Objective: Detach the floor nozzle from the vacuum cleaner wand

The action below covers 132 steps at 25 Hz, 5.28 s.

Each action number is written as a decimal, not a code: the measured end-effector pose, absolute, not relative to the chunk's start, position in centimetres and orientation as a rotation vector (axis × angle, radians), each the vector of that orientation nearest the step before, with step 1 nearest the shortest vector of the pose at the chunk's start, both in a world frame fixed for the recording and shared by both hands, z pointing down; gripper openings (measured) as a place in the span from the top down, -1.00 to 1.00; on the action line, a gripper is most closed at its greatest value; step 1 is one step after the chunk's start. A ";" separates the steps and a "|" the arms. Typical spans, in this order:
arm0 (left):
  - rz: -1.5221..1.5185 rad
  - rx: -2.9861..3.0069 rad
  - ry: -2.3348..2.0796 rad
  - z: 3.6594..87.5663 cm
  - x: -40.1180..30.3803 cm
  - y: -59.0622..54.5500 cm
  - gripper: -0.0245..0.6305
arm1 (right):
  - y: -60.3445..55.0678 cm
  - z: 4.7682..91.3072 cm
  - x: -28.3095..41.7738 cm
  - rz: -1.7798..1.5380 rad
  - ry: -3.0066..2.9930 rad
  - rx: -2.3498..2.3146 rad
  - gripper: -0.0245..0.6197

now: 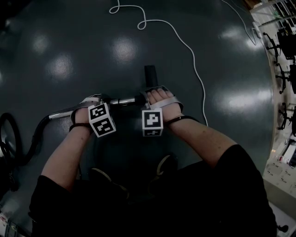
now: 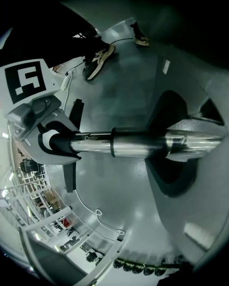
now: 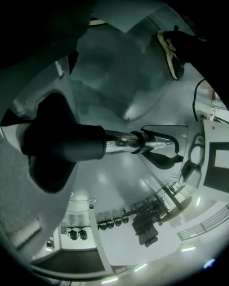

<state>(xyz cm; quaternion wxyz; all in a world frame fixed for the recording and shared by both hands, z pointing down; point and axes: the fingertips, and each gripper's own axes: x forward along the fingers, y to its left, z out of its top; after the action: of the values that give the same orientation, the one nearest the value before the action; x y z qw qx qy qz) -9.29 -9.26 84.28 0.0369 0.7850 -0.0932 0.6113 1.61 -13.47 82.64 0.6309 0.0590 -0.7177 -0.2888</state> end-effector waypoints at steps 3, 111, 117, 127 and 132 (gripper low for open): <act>1.896 2.398 -0.253 84.8 -9.5 -8.8 0.33 | -11.7 83.7 1.4 -0.399 -1.725 0.041 0.50; 1.836 2.401 -0.394 80.5 -12.1 -5.7 0.31 | -4.4 75.0 7.1 0.056 -2.010 0.062 -0.09; 1.684 2.346 -0.577 63.9 -16.5 -1.8 0.33 | -1.6 60.3 9.1 0.322 -2.070 0.360 -0.09; 1.403 2.248 -1.075 32.2 -19.3 2.8 0.39 | 4.8 35.1 9.7 0.776 -2.161 0.775 -0.07; 1.152 2.336 -1.396 17.0 -19.6 4.4 0.41 | 6.8 24.8 8.6 0.798 -2.272 0.850 -0.06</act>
<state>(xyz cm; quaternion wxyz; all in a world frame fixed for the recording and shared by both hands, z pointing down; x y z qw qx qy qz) -19.57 4.36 17.02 0.0934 0.7871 -0.4703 0.3881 8.61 6.75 24.76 0.2897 0.3185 -0.8515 0.2992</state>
